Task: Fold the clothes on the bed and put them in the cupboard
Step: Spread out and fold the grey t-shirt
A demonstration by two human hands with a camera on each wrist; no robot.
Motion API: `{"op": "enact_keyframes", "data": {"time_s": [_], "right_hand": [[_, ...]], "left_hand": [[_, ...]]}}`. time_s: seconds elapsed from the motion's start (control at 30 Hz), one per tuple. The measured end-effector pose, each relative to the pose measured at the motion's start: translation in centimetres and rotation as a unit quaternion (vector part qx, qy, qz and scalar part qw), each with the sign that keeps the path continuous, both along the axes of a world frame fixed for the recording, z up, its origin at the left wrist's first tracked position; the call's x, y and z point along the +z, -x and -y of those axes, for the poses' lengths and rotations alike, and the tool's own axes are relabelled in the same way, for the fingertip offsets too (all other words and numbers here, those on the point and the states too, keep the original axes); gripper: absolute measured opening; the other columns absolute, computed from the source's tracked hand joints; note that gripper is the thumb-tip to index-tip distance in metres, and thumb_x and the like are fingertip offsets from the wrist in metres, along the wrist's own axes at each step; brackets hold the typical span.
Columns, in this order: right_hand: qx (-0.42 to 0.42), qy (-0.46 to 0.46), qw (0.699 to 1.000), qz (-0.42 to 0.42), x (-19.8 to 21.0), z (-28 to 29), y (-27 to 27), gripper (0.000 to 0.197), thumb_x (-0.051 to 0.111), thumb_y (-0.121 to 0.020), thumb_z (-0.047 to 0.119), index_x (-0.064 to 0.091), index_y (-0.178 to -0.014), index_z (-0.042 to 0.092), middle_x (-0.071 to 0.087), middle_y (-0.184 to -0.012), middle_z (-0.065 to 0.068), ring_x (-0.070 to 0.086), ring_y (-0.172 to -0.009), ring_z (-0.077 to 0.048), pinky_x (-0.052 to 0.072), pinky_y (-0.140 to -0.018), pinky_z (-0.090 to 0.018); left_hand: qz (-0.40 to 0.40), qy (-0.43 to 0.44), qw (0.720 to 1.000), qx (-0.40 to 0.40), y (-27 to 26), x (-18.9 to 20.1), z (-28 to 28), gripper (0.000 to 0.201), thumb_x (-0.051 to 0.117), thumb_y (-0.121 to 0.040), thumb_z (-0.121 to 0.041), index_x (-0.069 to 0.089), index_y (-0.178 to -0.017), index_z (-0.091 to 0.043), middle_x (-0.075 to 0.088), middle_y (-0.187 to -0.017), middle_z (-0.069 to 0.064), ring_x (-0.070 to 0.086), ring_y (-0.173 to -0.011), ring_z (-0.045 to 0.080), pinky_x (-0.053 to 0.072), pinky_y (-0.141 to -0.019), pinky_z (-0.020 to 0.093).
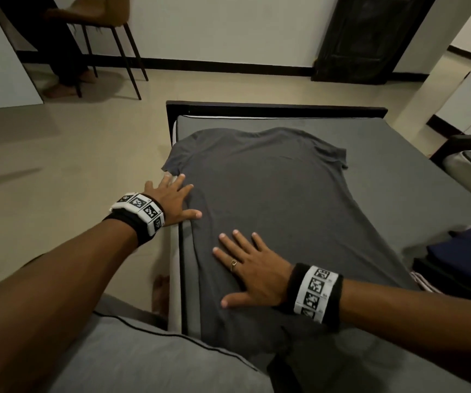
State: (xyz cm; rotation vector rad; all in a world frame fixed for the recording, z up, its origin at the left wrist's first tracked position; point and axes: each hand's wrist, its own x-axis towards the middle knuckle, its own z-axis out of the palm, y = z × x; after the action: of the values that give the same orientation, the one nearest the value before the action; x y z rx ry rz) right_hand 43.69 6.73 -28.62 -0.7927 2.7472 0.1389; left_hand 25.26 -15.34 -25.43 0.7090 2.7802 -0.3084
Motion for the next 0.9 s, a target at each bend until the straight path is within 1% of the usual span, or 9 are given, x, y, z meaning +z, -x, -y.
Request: {"op": "enact_keyframes", "data": {"time_s": [0.23,0.4,0.47,0.53,0.6,0.67,0.73,0.8,0.9], "right_hand": [[0.035,-0.027,0.999,0.013,-0.2,4.6,-4.7,0.114,0.035,-0.082,0.088,-0.001,-0.160,0.012,-0.007,-0.165,-0.021,-0.005,-0.151,-0.046,0.006,-0.119,-0.067],[0.128,0.079,0.979,0.137,2.2,4.9,-5.9,0.073,0.049,-0.099,0.054,0.027,-0.157,0.016,0.010,-0.167,-0.012,0.002,-0.153,-0.037,0.007,-0.119,-0.064],[0.097,0.181,0.962,0.180,3.4,3.1,-6.0,0.058,0.053,-0.101,0.043,0.039,-0.153,0.019,0.026,-0.163,-0.005,0.018,-0.152,-0.026,0.020,-0.121,-0.052],[0.041,0.225,0.966,0.123,4.2,-0.2,-6.1,0.052,0.055,-0.099,0.043,0.046,-0.147,0.023,0.041,-0.156,0.000,0.037,-0.144,-0.020,0.030,-0.120,-0.041],[-0.036,0.185,0.981,0.038,4.5,-4.8,-6.4,0.043,0.057,-0.095,0.047,0.057,-0.133,0.027,0.052,-0.140,0.004,0.054,-0.125,-0.020,0.046,-0.106,-0.040],[-0.145,0.126,0.981,-0.016,4.6,-10.2,-7.1,0.033,0.057,-0.091,0.050,0.064,-0.113,0.026,0.054,-0.121,0.003,0.060,-0.106,-0.022,0.053,-0.090,-0.043],[-0.246,0.097,0.964,-0.027,4.8,-15.2,-8.4,0.052,0.047,-0.085,0.068,0.063,-0.112,0.027,0.052,-0.116,0.003,0.060,-0.105,-0.023,0.052,-0.091,-0.044],[-0.331,0.087,0.939,0.011,4.1,-18.9,-10.0,0.091,0.033,-0.075,0.090,0.052,-0.140,0.029,0.046,-0.141,0.000,0.051,-0.129,-0.023,0.043,-0.109,-0.043],[-0.393,0.031,0.917,0.062,2.6,-21.2,-12.5,0.114,0.018,-0.064,0.099,0.009,-0.160,0.037,0.001,-0.168,0.006,0.005,-0.155,-0.024,0.015,-0.124,-0.048]], "left_hand": [[-0.002,0.020,0.985,-0.169,-4.5,-0.5,1.3,0.120,-0.011,-0.060,-0.095,0.002,-0.158,-0.026,-0.008,-0.166,0.002,0.006,-0.152,0.029,0.023,-0.117,0.054],[0.008,-0.005,0.963,-0.268,-7.4,0.2,-0.8,0.102,0.015,-0.079,-0.088,0.001,-0.159,-0.026,-0.010,-0.166,-0.001,0.001,-0.153,0.023,0.015,-0.121,0.052],[0.020,-0.045,0.954,-0.296,-8.7,1.0,-1.8,0.096,0.025,-0.080,-0.088,0.024,-0.153,-0.026,0.012,-0.164,0.000,0.017,-0.150,0.022,0.025,-0.119,0.046],[0.030,-0.105,0.931,-0.347,-10.3,1.5,-2.7,0.069,0.042,-0.079,-0.087,0.050,-0.118,-0.030,0.048,-0.127,-0.005,0.050,-0.116,0.016,0.044,-0.094,0.032],[0.065,-0.105,0.915,-0.383,-12.4,2.6,-3.9,0.056,0.051,-0.074,-0.086,0.048,-0.090,-0.033,0.047,-0.094,-0.014,0.043,-0.083,0.007,0.039,-0.071,0.027],[0.129,-0.057,0.912,-0.384,-14.8,3.3,-5.2,0.060,0.056,-0.070,-0.086,0.051,-0.085,-0.028,0.052,-0.086,-0.013,0.044,-0.076,0.009,0.037,-0.064,0.028],[0.165,-0.006,0.904,-0.394,-16.7,3.2,-6.1,0.063,0.060,-0.068,-0.084,0.057,-0.088,-0.025,0.059,-0.085,-0.010,0.053,-0.073,0.014,0.044,-0.064,0.028],[0.180,0.054,0.888,-0.419,-18.0,2.6,-6.8,0.067,0.060,-0.065,-0.085,0.062,-0.087,-0.021,0.064,-0.085,-0.006,0.059,-0.074,0.020,0.053,-0.070,0.032],[0.166,0.109,0.872,-0.447,-19.1,2.3,-7.4,0.065,0.062,-0.068,-0.080,0.065,-0.081,-0.016,0.067,-0.083,0.001,0.059,-0.070,0.025,0.053,-0.070,0.033]]}}
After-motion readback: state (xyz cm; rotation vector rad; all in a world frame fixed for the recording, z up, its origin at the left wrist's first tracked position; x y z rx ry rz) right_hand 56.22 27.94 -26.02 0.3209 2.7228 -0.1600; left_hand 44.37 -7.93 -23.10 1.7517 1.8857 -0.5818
